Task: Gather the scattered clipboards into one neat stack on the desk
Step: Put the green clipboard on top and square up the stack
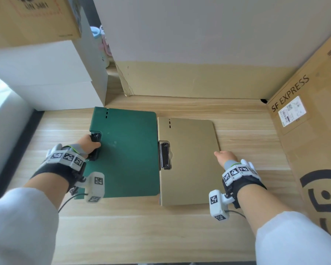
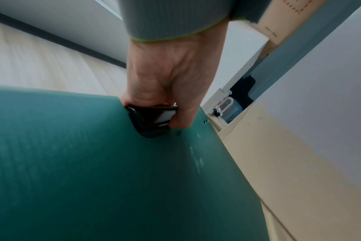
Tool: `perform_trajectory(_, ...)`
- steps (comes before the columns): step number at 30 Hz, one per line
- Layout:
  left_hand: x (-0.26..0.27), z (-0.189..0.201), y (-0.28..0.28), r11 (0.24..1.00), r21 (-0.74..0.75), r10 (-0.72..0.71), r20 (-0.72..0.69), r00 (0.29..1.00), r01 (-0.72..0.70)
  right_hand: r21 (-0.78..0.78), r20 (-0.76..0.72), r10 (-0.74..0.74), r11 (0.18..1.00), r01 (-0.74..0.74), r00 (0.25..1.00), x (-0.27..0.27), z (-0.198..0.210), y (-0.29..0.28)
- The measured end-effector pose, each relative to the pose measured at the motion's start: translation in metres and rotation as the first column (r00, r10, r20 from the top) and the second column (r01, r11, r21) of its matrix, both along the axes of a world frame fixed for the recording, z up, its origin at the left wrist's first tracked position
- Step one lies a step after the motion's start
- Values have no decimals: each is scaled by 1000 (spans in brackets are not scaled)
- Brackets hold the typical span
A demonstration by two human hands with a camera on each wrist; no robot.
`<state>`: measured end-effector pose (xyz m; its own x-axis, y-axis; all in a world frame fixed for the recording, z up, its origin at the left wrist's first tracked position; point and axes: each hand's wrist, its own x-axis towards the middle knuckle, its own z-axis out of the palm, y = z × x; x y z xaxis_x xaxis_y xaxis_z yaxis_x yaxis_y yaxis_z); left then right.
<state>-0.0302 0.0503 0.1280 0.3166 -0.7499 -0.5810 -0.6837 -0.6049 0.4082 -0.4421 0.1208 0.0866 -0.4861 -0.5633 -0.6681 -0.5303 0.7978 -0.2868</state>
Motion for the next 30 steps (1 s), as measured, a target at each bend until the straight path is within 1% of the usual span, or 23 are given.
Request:
perform_trajectory(3, -5, 14, -8, 1000, -21, 5, -65, 998, -7, 5, 26, -39, 999, 39, 999, 2, -1, 1)
perform_trajectory(6, -21, 18, -10, 1000, -20, -22, -103, 994, 20, -5, 70, -104, 994, 105, 992, 6, -1, 3)
perform_trajectory(9, -58, 12, -1, 994, -23, -109, -100, 989, 108, -15, 145, -133, 991, 136, 981, 8, -1, 4)
perform_trajectory(11, -89, 4, 8, 981, 3, -192, -78, 978, 193, -24, 193, -144, 988, 151, 971, 8, -1, 5)
perform_trajectory(13, -119, -4, 16, 972, 34, -228, -75, 971, 231, -33, 226, -148, 987, 160, 963, 8, 0, 7)
perform_trajectory(15, -145, -9, 24, 977, 63, -200, -89, 976, 206, -33, 256, -133, 989, 146, 958, 7, 1, 10)
perform_trajectory(17, -165, -16, 27, 984, 57, -164, -64, 984, 168, -42, 276, -103, 992, 119, 956, 5, 1, 13)
perform_trajectory(20, -183, -21, 34, 985, 42, -170, 60, 984, 168, -68, 278, -63, 994, 85, 958, 6, 0, 14)
perform_trajectory(21, -188, -20, 36, 984, 41, -178, 74, 981, 176, -73, 274, -58, 994, 81, 960, 6, 0, 15)
perform_trajectory(24, -196, -24, 39, 981, 53, -190, 62, 980, 187, -80, 267, -57, 993, 81, 962, 3, -3, 19)
perform_trajectory(26, -199, -26, 39, 983, 71, -171, 37, 985, 168, -81, 278, -79, 991, 106, 957, 2, -3, 21)
perform_trajectory(28, -202, -28, 40, 989, 25, -144, -31, 989, 144, -81, 287, -84, 990, 112, 954, 1, -1, 20)
perform_trajectory(30, -204, -29, 42, 991, -17, -132, -63, 989, 131, -69, 278, -80, 992, 103, 957, 1, 2, 20)
